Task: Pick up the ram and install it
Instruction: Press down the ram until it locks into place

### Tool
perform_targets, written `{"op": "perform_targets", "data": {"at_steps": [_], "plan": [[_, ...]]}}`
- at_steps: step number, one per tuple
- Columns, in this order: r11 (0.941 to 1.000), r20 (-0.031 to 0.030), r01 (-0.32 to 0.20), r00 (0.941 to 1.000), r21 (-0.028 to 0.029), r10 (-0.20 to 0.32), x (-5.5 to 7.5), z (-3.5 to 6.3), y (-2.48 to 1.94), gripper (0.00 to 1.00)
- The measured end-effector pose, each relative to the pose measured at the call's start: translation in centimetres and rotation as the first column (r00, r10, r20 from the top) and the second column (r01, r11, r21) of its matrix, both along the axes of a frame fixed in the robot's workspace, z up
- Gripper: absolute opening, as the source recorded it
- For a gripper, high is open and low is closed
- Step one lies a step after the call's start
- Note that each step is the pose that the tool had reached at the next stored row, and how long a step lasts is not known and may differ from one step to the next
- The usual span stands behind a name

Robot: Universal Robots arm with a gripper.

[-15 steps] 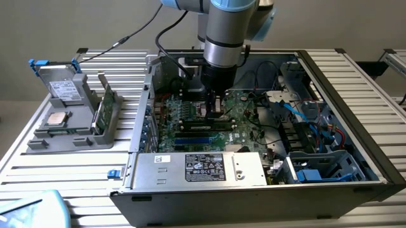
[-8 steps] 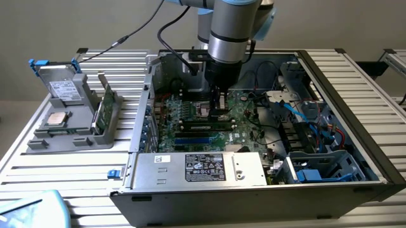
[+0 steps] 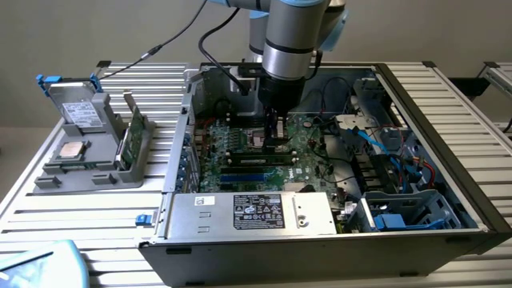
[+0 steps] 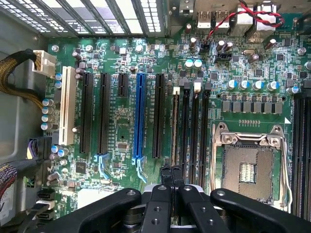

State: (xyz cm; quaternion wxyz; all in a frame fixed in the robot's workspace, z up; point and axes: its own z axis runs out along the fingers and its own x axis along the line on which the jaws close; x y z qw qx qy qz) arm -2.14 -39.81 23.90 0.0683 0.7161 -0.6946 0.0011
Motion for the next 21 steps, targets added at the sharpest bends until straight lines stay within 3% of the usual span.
{"op": "perform_targets", "data": {"at_steps": [6, 11, 16, 21], "plan": [[1.0, -0.0001, 0.001, 1.0, -0.0002, -0.001, 0.0, 0.01, -0.01, 0.11], [0.997, -0.0001, 0.078, 0.997, -0.0002, -0.078, 0.0, -0.05, -0.01, 0.11], [0.9889, 0.0, 0.148, 0.9889, 0.0, -0.148, 0.0, -0.06, -0.01, 0.11], [0.9755, 0.0, 0.22, 0.9755, 0.0, -0.22, 0.0, -0.06, -0.01, 0.11]]}}
